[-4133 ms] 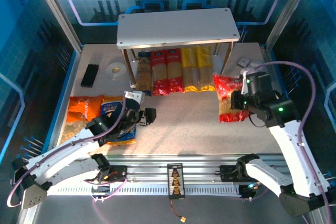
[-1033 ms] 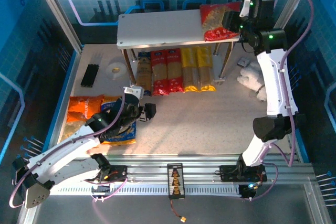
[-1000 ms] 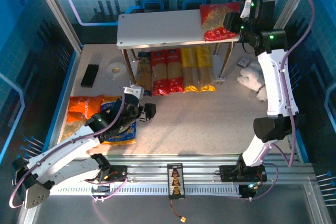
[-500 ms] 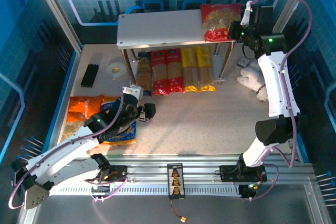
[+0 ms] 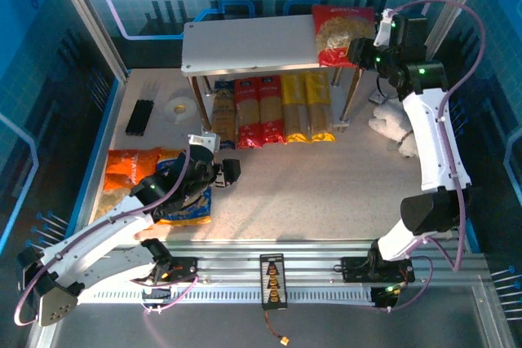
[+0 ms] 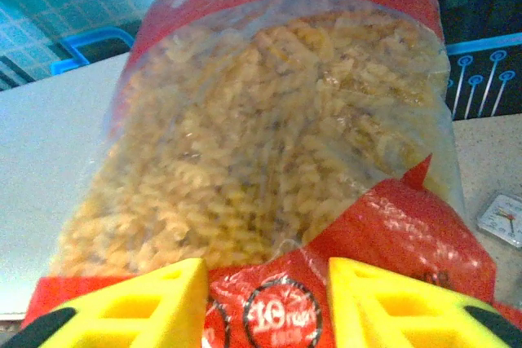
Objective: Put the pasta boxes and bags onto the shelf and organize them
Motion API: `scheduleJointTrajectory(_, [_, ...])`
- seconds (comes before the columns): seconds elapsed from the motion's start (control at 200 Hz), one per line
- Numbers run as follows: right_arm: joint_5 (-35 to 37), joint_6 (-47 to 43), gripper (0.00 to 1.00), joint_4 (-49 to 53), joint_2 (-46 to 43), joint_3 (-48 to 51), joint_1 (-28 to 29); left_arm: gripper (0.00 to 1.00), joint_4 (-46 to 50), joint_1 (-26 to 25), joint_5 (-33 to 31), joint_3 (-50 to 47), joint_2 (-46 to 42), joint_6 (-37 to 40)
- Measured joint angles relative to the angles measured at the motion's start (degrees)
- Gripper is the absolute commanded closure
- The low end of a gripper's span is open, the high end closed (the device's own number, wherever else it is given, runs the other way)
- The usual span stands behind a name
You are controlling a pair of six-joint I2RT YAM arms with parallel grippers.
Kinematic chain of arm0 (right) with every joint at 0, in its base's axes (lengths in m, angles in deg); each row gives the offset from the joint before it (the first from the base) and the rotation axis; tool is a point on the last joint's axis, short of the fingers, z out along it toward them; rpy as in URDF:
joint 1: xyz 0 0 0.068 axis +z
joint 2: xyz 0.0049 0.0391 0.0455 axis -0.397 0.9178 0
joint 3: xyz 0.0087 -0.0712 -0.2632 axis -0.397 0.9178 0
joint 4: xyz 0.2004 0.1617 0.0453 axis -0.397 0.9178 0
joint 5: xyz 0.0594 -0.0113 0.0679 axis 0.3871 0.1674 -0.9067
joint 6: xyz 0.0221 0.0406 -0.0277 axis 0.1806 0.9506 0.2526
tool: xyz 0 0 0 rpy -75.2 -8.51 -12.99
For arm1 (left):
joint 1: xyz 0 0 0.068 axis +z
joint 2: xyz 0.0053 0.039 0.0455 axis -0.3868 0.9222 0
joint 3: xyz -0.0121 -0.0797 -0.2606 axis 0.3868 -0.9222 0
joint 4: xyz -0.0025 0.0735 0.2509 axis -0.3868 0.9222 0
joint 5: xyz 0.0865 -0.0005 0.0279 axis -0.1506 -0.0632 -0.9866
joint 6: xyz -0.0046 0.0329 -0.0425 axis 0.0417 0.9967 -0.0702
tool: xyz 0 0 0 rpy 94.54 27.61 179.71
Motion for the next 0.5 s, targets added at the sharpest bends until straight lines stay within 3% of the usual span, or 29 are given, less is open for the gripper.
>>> scheduleJointTrajectory(0.295, [-2.4,0.4,0.53,-5.4,-12.0,4.7,0.0,0.28,0.8,0.1,-2.1,-0.1,-0.2,-1.2])
scheduleJointTrajectory(0.5, [-2.1,0.8,0.51,-6.9,-23.5,10.5,0.6,0.24,4.3,0.4,-7.1,-0.1,-2.2,-2.6])
